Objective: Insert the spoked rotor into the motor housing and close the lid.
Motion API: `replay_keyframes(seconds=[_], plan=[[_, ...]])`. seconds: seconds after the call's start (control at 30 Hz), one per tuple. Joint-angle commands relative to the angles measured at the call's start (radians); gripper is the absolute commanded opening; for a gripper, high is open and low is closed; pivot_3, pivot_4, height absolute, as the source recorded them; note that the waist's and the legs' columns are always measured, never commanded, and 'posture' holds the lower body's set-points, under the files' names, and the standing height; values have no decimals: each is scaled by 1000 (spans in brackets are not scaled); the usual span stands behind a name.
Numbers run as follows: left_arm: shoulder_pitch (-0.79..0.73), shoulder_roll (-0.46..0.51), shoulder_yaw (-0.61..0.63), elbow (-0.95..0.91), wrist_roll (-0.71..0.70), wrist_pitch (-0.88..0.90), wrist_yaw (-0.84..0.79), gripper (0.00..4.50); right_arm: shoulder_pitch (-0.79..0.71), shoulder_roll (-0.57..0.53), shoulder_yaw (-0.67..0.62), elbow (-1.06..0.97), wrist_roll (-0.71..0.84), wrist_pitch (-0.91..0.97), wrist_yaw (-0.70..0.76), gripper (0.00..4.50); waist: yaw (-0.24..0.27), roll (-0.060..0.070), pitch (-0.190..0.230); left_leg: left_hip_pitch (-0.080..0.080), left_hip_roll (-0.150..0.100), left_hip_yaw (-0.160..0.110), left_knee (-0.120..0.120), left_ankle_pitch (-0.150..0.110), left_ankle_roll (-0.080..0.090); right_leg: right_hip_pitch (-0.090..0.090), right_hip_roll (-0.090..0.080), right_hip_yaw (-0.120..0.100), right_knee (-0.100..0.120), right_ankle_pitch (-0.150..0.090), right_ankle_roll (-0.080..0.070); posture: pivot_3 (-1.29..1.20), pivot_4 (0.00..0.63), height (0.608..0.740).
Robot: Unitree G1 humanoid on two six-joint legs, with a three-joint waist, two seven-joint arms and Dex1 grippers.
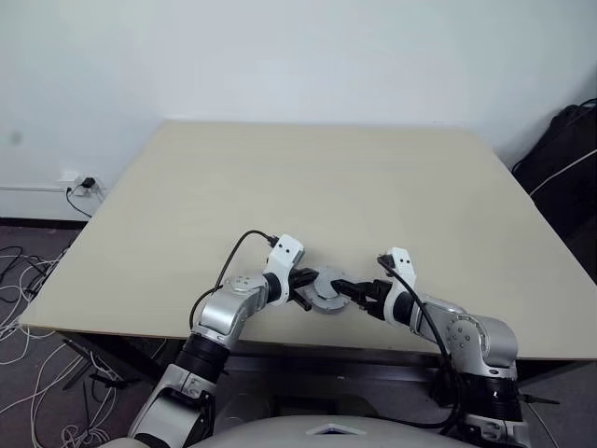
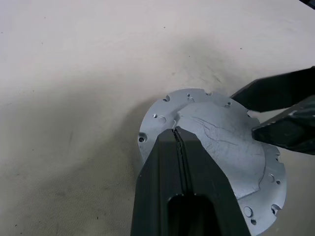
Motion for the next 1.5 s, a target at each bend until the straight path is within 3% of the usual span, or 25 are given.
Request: replay_keyframes(seconds=[0.03, 0.8, 1.23, 1.5], plan=[[20, 0, -26, 30, 8, 29, 0, 0, -34, 17, -42, 14, 42, 20, -20, 4466, 0, 0, 0, 0, 0, 0, 0, 0, 0, 0, 0, 0, 0, 0, 0, 0, 0, 740], [25, 1, -20, 25, 11, 23, 5, 0, -50, 120, -149, 199, 213, 184, -32, 4466, -21, 5, -4, 0, 0, 1, -1, 0, 0, -1, 0, 1, 1, 0, 0, 0, 0, 740], [26, 4, -22, 20, 14, 27, 4, 0, -56, 186, -102, 337, 183, 153, -50, 4466, -49, 0, -17, 7, 3, 1, -3, -1, -2, 3, 2, 1, 1, -1, -2, 0, 0, 740], [30, 4, -20, 18, 14, 28, 4, 0, -63, 186, -85, 323, 219, 185, 3, 4466, -54, 0, -18, 8, 3, 0, -4, -1, -3, 5, 3, 1, 1, -5, 2, 0, 0, 740]])
